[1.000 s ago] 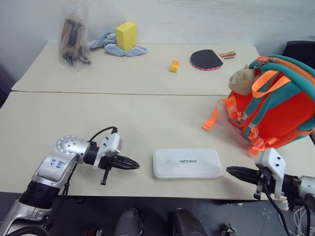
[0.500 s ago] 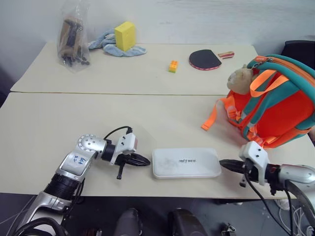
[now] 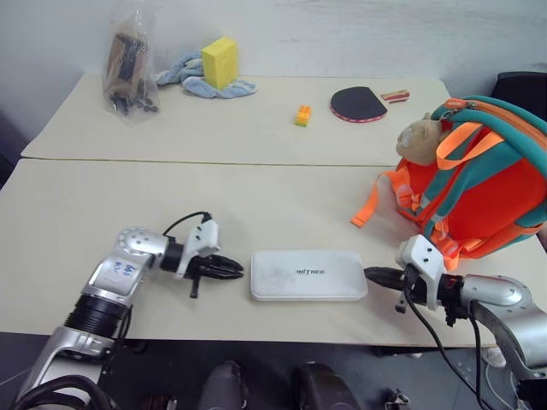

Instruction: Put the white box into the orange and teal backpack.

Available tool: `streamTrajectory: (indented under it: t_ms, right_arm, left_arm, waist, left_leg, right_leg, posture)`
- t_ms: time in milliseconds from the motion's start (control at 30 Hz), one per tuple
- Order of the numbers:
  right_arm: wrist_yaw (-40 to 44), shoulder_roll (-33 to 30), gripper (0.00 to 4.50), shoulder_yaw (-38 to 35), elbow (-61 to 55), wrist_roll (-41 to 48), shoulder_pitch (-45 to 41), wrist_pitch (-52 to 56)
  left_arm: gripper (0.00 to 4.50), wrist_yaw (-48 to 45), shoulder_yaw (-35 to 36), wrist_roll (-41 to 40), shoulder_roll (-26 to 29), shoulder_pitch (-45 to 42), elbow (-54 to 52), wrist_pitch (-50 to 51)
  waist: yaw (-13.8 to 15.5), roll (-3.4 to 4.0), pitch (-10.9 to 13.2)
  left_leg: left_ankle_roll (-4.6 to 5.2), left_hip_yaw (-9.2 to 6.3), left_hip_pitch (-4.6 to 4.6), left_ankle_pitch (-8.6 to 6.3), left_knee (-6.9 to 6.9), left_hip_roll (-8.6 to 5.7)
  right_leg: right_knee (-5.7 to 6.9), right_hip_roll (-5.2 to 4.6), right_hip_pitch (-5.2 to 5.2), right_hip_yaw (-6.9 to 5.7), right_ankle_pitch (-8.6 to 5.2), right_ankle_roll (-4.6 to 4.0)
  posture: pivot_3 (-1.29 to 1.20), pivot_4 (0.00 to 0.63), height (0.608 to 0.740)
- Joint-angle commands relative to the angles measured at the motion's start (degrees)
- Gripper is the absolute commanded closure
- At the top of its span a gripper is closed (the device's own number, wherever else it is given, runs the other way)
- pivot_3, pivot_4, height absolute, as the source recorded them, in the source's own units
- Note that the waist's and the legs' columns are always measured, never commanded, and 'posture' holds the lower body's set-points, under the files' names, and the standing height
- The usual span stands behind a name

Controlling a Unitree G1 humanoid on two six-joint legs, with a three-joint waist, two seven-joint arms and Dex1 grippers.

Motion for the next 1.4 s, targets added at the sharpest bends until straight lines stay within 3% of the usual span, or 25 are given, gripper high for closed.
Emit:
streamTrajectory:
  t_ms: [33,167,300,333,533,767,967,1100,1300,1400]
  right_arm:
    - [0.8,-1.2,4.50,-1.3,-1.7,-0.2,0.4,-1.7]
    - [0.7,-0.9,4.50,-0.8,-1.6,-1.0,0.7,-2.4]
    - [0.4,-0.1,4.50,0.3,-2.1,-1.3,-0.1,-2.2]
    - [0.5,-0.1,4.50,0.6,-2.2,-1.4,-0.3,-2.3]
    - [0.1,0.6,4.50,2.3,-1.9,-1.2,-2.3,-2.0]
    - [-1.3,2.8,4.50,5.5,-1.8,-2.1,-4.9,-1.5]
    - [-1.6,2.9,4.50,6.0,-1.3,-2.4,-5.4,-1.6]
    - [-1.9,2.7,4.50,5.6,-1.4,-2.7,-4.9,-1.8]
    - [-2.4,2.7,4.50,4.9,-1.8,-3.0,-2.7,-2.5]
    - [-2.8,2.8,4.50,4.8,-1.9,-3.1,-2.0,-2.9]
  left_arm:
    - [2.34,-1.8,0.9,-2.4,2.5,-2.4,1.4,12.2]
    - [1.25,-3.6,-0.4,-4.3,5.2,-3.1,-0.5,22.8]
    - [0.04,-2.7,0.9,-12.6,4.2,-5.4,-4.1,42.4]
    - [0.01,-1.7,0.7,-13.8,3.8,-5.6,-5.1,46.2]
    - [0.01,5.1,-2.4,-15.1,0.9,-4.9,-8.8,54.0]
    - [0.01,17.9,0.9,-13.1,-13.0,-7.7,-0.3,58.4]
    - [0.01,23.7,4.8,-12.6,-20.7,-12.4,7.9,57.6]
    - [0.01,22.9,5.2,-13.8,-20.8,-13.8,9.5,56.9]
    - [1.36,18.7,3.8,-15.7,-15.7,-14.1,8.3,56.6]
    - [1.55,16.4,3.0,-17.2,-13.6,-13.8,7.3,56.3]
  waist:
    - [-0.1,0.00,0.0]
    - [-0.2,0.00,0.0]
    - [-0.1,0.00,0.0]
    - [-0.1,0.00,0.0]
    - [0.0,0.00,0.0]
    - [0.7,0.17,-0.1]
    - [2.1,0.36,-0.3]
    - [1.6,0.34,-0.3]
    - [1.0,0.20,-0.2]
    - [0.0,0.20,-0.2]
  left_leg:
    - [0.00,0.00,0.01,0.00,0.00,0.00]
    - [0.00,-0.01,0.01,0.00,-0.02,0.00]
    - [-0.01,-0.03,0.00,0.00,0.00,0.01]
    - [-0.01,-0.03,0.00,0.00,0.00,-0.01]
    - [-0.02,-0.06,0.00,0.01,0.02,-0.01]
    - [0.02,-0.13,0.08,0.02,0.19,-0.10]
    - [0.27,-0.32,0.43,0.01,0.33,-0.37]
    - [0.37,-0.32,0.44,0.02,0.32,-0.52]
    - [0.25,-0.32,0.43,0.09,0.08,-0.51]
    - [0.17,-0.30,0.37,0.13,-0.05,-0.50]
  right_leg:
    - [0.02,0.00,0.01,0.00,0.00,0.00]
    - [0.00,0.00,0.00,0.00,0.00,0.00]
    - [0.04,-0.01,0.00,-0.01,0.00,0.00]
    - [0.04,-0.03,0.00,-0.01,0.00,0.00]
    - [0.02,-0.02,0.01,-0.02,0.00,0.00]
    - [0.05,-0.12,0.21,-0.07,0.00,0.00]
    - [-0.07,-0.39,0.85,-0.27,0.06,0.11]
    - [-0.10,-0.55,0.88,-0.30,0.09,0.19]
    - [-0.17,-0.53,0.78,-0.31,0.09,0.20]
    - [-0.18,-0.52,0.66,-0.30,0.08,0.18]
  posture:
    - [0.00,0.150,0.740]
    - [0.00,0.150,0.740]
    - [0.00,0.150,0.740]
    - [0.00,0.150,0.740]
    - [0.00,0.150,0.740]
    - [0.00,0.150,0.740]
    - [0.00,0.150,0.740]
    - [0.00,0.150,0.740]
    - [0.00,0.150,0.740]
    - [0.00,0.150,0.740]
